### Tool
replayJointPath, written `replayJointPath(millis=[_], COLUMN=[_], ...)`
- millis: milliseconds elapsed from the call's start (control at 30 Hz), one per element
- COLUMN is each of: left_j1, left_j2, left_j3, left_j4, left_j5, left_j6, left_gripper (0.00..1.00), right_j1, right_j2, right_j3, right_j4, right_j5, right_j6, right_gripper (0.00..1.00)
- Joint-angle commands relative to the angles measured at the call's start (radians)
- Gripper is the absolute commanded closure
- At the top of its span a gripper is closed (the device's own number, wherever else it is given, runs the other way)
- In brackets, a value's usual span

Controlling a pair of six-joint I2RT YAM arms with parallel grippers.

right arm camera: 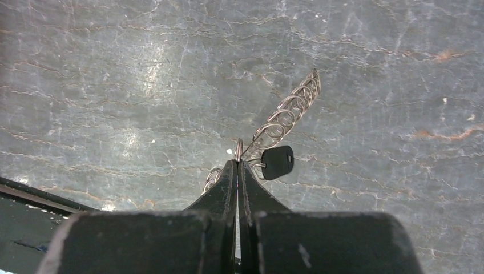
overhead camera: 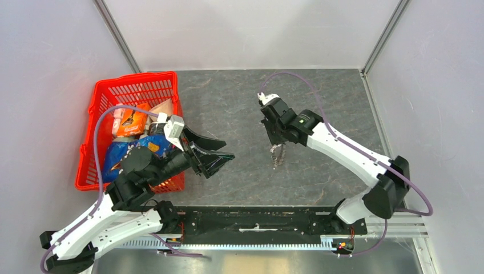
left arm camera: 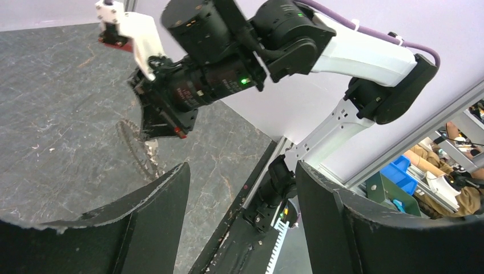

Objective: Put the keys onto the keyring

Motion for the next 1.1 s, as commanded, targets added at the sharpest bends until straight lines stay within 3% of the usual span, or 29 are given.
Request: replayJointPath(millis=[0, 400, 667, 900, 1000, 1067], left_j1=[-0.002, 0.0, -0.001, -0.001, 0.0, -0.001], left_j2=[0.004, -0.03, -0.026, -0.014, -0.011, -0.01], left_j3=[0.0, 0.005, -0.02, -0.023, -0.023, -0.02], left_j4=[0.014, -0.049, -0.043, -0.054, -0.05, -0.057], left_j5=[-0.004, -0.039, -0.043, -0.061, -0.064, -0.064], left_j6=[0.029, 0.033, 0.02, 0.023, 0.022, 0.022], left_gripper=[0.26, 0.26, 0.27, 0.27, 0.27, 0.27], right_j1=[-0.006, -0.025, -0.028, -0.027, -0.027, -0.027], right_j2=[0.088, 0.4, 0.461, 0.418, 0.421, 0.418], right_j3=[0.014, 0.016, 0.026, 0.018, 0.06, 0.076], right_j4=[0.1, 0.259, 0.348, 0.447, 0.44, 0.422], right_j5=[-0.037, -0.135, -0.227, -0.228, -0.245, -0.239], right_j6=[-0.011, 0.038, 0.059, 0.054, 0.052, 0.047], right_gripper=[1.0, 1.0, 1.0, 0.96, 0.85, 0.64])
